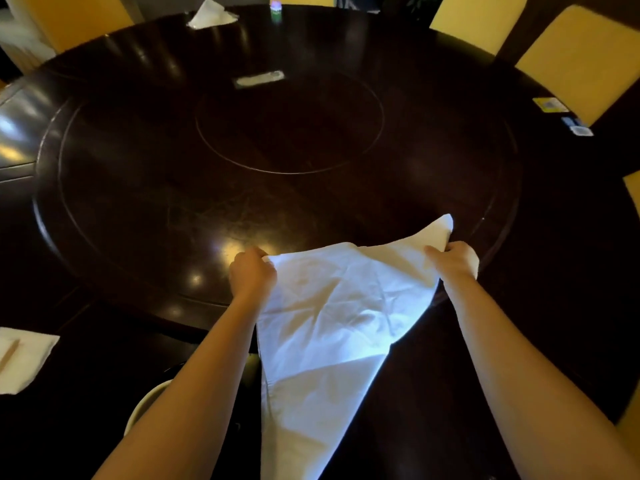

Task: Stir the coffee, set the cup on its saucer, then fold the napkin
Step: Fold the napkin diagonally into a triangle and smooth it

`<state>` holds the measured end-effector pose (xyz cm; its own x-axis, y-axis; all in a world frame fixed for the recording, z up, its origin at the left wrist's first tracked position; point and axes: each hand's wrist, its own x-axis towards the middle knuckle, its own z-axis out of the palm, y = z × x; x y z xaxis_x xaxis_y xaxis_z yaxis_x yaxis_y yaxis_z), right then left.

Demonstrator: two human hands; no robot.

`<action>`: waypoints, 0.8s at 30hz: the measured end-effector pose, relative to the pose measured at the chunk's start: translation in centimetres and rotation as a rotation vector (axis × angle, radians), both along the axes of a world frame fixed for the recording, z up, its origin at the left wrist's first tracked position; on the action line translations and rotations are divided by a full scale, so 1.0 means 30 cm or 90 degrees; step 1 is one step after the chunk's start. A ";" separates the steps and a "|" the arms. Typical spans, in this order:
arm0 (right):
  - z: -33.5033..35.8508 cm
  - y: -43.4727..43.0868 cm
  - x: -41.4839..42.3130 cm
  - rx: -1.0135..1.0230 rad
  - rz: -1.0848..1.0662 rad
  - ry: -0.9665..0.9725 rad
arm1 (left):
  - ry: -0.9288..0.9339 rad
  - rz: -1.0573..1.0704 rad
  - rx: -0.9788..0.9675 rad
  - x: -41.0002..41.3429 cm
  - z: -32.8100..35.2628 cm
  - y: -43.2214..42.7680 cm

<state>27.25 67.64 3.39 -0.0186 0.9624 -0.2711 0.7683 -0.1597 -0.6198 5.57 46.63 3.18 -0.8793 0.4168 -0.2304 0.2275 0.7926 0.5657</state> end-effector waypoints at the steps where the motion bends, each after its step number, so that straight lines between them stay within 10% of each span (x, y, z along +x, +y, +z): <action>1: 0.007 0.009 0.006 -0.011 -0.035 0.040 | -0.004 0.003 0.017 0.005 0.005 -0.004; 8: 0.051 -0.006 0.210 -0.088 -0.257 0.462 | -0.126 0.022 0.226 0.058 0.027 -0.003; 15: 0.024 -0.025 0.531 -0.139 -0.322 0.510 | -0.340 -0.015 0.340 0.226 0.054 0.083; 24: -0.033 -0.036 0.848 -0.078 -0.452 0.475 | -0.256 -0.117 0.339 0.511 0.053 0.183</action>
<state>52.68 66.57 2.42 0.3385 0.7842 -0.5201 -0.0999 -0.5197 -0.8485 20.90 52.13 4.77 -0.6728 0.6974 -0.2470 0.0220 0.3525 0.9355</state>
